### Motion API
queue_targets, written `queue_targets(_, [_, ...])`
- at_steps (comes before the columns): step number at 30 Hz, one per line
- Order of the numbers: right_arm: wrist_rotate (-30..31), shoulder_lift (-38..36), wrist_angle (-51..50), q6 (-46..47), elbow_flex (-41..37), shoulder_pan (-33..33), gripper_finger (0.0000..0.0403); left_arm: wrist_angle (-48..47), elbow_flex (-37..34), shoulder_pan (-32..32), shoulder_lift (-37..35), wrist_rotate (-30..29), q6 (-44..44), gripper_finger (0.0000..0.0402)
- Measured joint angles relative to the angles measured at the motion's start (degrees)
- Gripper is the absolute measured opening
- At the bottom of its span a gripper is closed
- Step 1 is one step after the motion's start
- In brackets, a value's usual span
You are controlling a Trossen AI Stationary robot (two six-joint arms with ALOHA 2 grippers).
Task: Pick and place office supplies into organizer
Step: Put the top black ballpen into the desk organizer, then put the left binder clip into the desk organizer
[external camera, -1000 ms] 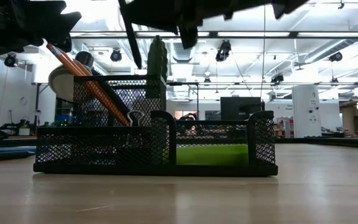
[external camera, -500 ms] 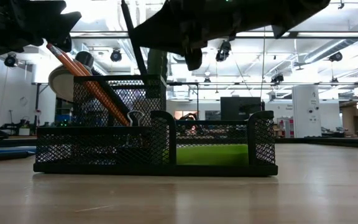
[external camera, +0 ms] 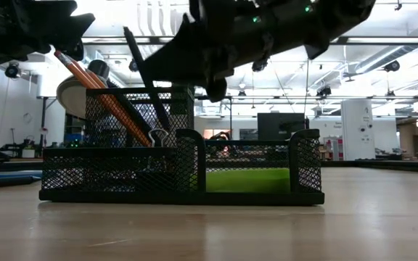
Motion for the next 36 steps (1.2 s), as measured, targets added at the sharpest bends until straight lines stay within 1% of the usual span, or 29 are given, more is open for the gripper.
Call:
queue_targets(6, [-0.5, 0.0, -2.7, 0.1, 0.0, 0.0, 0.0013, -0.2, 0.0, 0.0, 0.0, 0.0, 0.0, 0.0169])
queue_targets(9, [-1.0, 0.0, -4.8, 1.6, 0.0, -0.3, 0.0013, -0.2, 0.0, 0.0, 0.0, 0.0, 0.0, 0.0169])
queue_targets(12, [-2.8, 0.0, -4.9, 1.9, 0.0, -0.4, 0.0013, -0.2, 0.0, 0.0, 0.0, 0.0, 0.0, 0.017])
queue_targets(15, [-3.2, 0.0, -4.9, 1.9, 0.0, -0.3, 0.0014, -0.1, 0.0, 0.0, 0.0, 0.0, 0.0, 0.0169])
queue_targets(17, [-3.1, 0.0, -4.9, 1.8, 0.0, -0.3, 0.0021, -0.1, 0.0, 0.0, 0.0, 0.0, 0.0, 0.0169])
queue_targets(24, [-3.0, 0.0, -4.8, 1.8, 0.0, -0.5, 0.0073, -0.1, 0.0, 0.0, 0.0, 0.0, 0.0, 0.0169])
queue_targets(27, [-3.0, 0.0, -4.8, 1.8, 0.0, -0.6, 0.0088, -0.1, 0.0, 0.0, 0.0, 0.0, 0.0, 0.0169])
queue_targets(32, [-3.0, -0.4, -5.0, 1.4, 0.0, -0.6, 0.01, -0.1, 0.0, 0.0, 0.0, 0.0, 0.0, 0.0169])
queue_targets(36, [-2.9, -3.5, -5.5, -1.1, -0.1, -0.6, 0.01, -0.2, 0.0, 0.0, 0.0, 0.0, 0.0, 0.0169])
